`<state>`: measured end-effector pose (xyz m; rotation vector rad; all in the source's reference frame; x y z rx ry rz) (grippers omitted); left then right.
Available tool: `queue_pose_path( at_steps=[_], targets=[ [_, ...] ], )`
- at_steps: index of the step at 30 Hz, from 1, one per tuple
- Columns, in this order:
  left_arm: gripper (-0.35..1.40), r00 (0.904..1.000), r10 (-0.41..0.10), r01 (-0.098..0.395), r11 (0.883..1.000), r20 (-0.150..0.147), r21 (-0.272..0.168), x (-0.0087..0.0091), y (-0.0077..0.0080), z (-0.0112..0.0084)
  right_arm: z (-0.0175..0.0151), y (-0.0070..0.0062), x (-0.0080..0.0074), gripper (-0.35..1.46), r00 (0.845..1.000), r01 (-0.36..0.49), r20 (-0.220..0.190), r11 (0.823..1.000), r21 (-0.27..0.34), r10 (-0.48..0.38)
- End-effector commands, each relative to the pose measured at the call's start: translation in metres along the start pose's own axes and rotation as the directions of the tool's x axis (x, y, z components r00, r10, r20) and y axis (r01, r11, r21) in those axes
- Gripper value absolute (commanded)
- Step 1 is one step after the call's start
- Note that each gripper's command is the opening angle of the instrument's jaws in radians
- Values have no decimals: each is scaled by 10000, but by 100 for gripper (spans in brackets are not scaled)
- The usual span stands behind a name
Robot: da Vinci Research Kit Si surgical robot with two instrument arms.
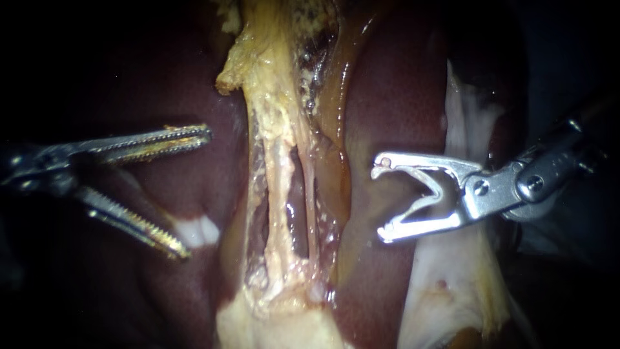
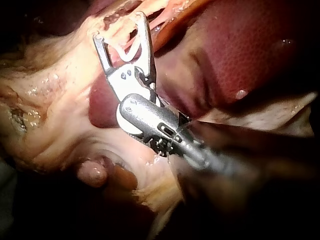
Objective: Grabbing gallbladder
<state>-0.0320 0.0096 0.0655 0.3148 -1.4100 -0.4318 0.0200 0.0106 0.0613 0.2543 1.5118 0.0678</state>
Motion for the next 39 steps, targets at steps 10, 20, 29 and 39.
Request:
queue_pose_path(
  at_steps=[10,20,29,39],
  targets=[
    [89,9925,-1126,1210,9628,482,-2416,-36,46,-18,0,0,1,60,10000,1,-2,10000,4,-1],
    [81,9642,-2437,2644,9139,1046,-3081,-21,100,22,0,0,0,60,10000,1,-1,10000,2,-1],
    [69,9287,-3551,3702,8725,1066,-3187,2,115,47,0,-1,0,60,10000,2,-1,10000,4,-2],
    [61,9111,-4051,4024,8342,761,-3769,15,124,43,0,-2,2,60,10000,4,-7,10000,14,-4]
  ],
)
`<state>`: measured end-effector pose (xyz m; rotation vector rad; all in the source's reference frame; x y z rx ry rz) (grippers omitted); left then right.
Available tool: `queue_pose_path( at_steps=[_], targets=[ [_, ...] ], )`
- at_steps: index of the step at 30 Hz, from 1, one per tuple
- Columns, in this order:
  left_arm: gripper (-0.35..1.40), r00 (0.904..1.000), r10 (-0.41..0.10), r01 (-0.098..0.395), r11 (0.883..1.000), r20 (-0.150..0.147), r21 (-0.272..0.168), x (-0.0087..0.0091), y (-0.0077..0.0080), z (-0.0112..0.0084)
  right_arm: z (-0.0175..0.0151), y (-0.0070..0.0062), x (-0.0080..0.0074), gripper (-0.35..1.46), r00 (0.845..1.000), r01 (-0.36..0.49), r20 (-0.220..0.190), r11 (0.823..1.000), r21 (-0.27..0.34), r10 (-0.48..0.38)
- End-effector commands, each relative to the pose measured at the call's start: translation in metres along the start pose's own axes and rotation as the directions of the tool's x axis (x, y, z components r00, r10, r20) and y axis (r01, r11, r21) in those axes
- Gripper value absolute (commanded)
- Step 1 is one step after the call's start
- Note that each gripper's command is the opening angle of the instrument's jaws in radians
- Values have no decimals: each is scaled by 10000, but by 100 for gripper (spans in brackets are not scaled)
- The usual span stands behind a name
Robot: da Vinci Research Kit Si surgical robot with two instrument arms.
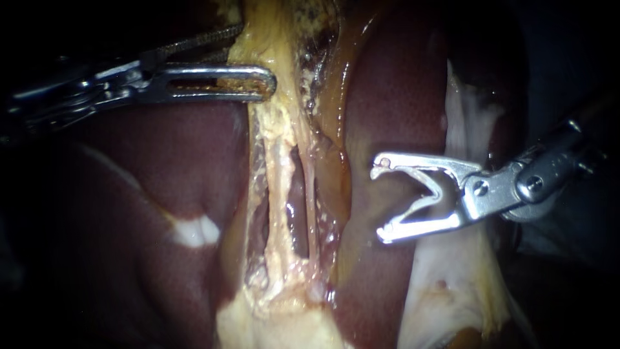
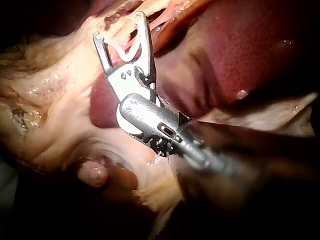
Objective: Grabbing gallbladder
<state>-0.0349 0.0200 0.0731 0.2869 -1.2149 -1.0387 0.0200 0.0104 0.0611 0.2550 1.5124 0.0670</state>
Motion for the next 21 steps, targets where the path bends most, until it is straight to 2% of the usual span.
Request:
queue_pose_path(
  at_steps=[1,3,4,6,9,13,21],
  targets=[
    [56,9999,-117,116,9999,-23,-61,1,0,0,0,0,1,60,10000,3,-1,10000,4,-3],
    [37,9995,-292,290,9994,-107,-178,1,0,-1,0,0,1,60,10000,3,-2,10000,5,-3],
    [21,9993,-352,349,9992,-129,-206,1,-1,-2,0,0,1,60,10000,3,-2,10000,6,-3],
    [-35,9990,-344,336,9991,-300,-257,0,-2,-5,-1,0,1,60,10000,3,-2,10000,6,-3],
    [-35,9966,-434,415,9988,-705,-271,0,-2,-12,-1,0,1,60,10000,3,-2,10000,6,-3],
    [-35,9926,-526,484,9980,-1095,-404,-1,-2,-15,-1,0,1,60,10000,3,-2,10000,6,-3],
    [-35,9919,-584,533,9974,-1131,-476,-1,-4,-15,-1,-1,2,60,10000,3,-3,10000,9,-3]
  ],
)
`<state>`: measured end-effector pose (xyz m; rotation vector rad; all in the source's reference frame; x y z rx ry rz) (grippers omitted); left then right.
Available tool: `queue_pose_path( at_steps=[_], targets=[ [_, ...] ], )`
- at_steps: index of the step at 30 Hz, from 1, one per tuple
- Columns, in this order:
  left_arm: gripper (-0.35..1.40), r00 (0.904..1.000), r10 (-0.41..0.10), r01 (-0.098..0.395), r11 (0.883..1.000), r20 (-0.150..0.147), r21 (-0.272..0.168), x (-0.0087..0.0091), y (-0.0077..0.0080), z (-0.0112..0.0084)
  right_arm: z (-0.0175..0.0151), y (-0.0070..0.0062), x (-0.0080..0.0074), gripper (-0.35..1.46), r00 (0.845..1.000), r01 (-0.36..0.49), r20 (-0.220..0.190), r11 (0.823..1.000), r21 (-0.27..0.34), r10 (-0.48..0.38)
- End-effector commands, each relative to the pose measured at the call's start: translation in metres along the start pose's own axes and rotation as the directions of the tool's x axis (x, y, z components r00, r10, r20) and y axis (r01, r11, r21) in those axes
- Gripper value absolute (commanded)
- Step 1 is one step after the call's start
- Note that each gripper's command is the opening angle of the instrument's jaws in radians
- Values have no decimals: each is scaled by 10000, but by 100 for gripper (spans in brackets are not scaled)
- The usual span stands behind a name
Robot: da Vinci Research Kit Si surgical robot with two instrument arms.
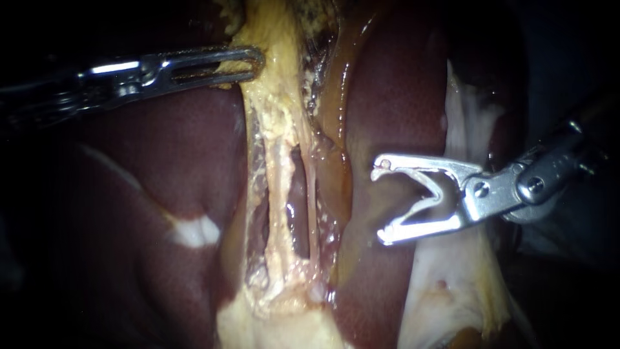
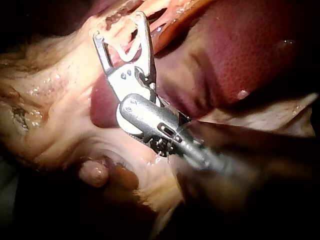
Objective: Grabbing gallbladder
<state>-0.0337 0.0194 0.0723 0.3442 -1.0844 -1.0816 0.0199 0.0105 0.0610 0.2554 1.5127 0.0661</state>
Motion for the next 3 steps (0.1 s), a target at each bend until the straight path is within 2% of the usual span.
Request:
queue_pose_path(
  at_steps=[1,3],
  targets=[
    [-35,10000,3,-3,10000,7,-10,0,0,0,0,0,0,60,10000,-1,-2,10000,1,1],
    [-35,10000,1,-1,10000,9,-14,0,-1,0,0,0,0,60,10000,-1,-2,10000,1,1]
  ],
)
